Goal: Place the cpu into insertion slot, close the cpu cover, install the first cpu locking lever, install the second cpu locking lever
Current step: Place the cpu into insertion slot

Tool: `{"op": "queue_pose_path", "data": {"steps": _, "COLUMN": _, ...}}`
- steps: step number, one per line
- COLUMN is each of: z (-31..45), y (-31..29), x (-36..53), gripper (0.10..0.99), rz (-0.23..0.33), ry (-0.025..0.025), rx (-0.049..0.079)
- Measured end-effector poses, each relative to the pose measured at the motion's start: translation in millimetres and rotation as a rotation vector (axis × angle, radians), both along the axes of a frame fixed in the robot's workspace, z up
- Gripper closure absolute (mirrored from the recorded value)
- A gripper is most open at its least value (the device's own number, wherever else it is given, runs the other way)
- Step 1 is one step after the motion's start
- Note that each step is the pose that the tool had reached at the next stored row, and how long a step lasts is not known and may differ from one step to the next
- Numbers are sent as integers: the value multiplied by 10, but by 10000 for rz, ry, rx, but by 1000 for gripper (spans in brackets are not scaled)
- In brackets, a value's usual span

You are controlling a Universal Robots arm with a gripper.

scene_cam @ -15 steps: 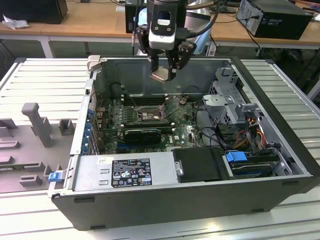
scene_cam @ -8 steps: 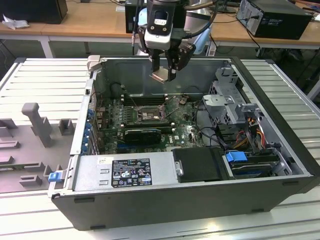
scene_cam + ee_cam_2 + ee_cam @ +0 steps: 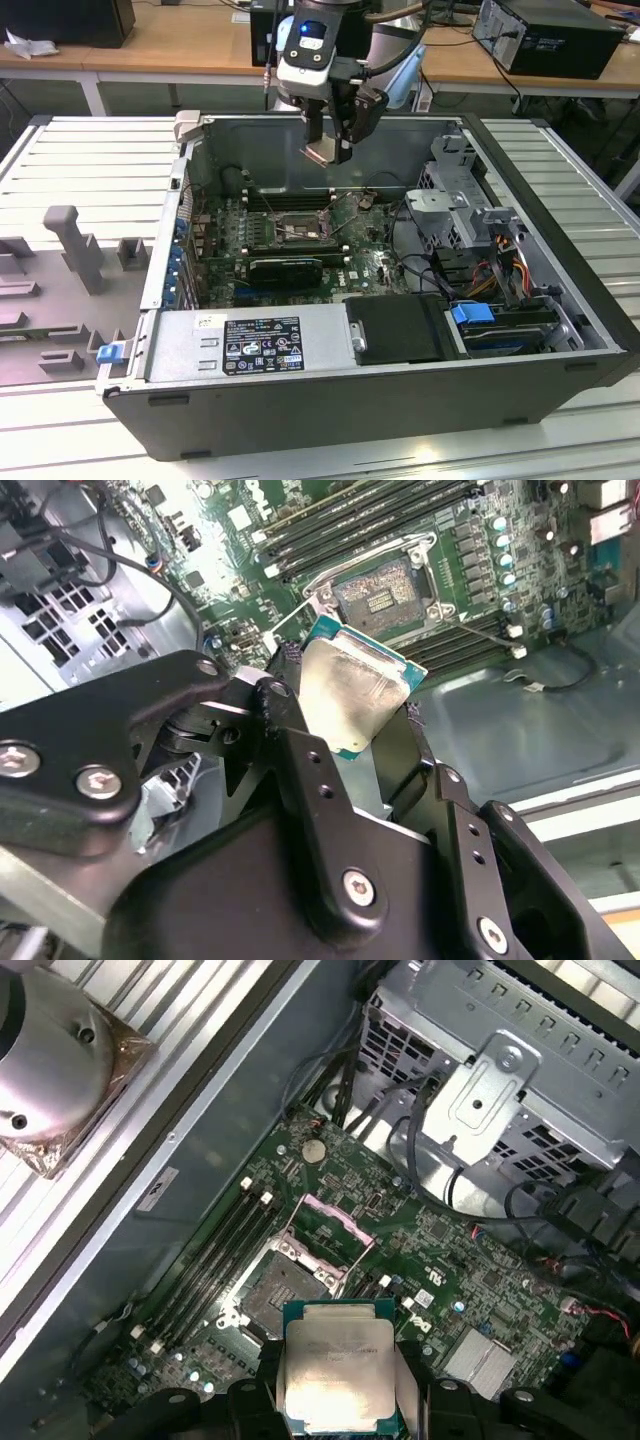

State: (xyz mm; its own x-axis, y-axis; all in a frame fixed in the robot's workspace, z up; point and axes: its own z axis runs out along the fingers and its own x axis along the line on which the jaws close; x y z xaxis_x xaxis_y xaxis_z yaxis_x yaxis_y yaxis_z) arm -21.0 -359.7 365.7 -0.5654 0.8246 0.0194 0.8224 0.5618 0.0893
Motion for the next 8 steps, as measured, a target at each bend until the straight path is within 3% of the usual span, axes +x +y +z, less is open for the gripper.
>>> {"op": "queue_pose_path", "data": {"steps": 8, "z": -5, "y": 0, "x": 0, "gripper": 561, "rz": -1132, "ry": 0, "rx": 0}}
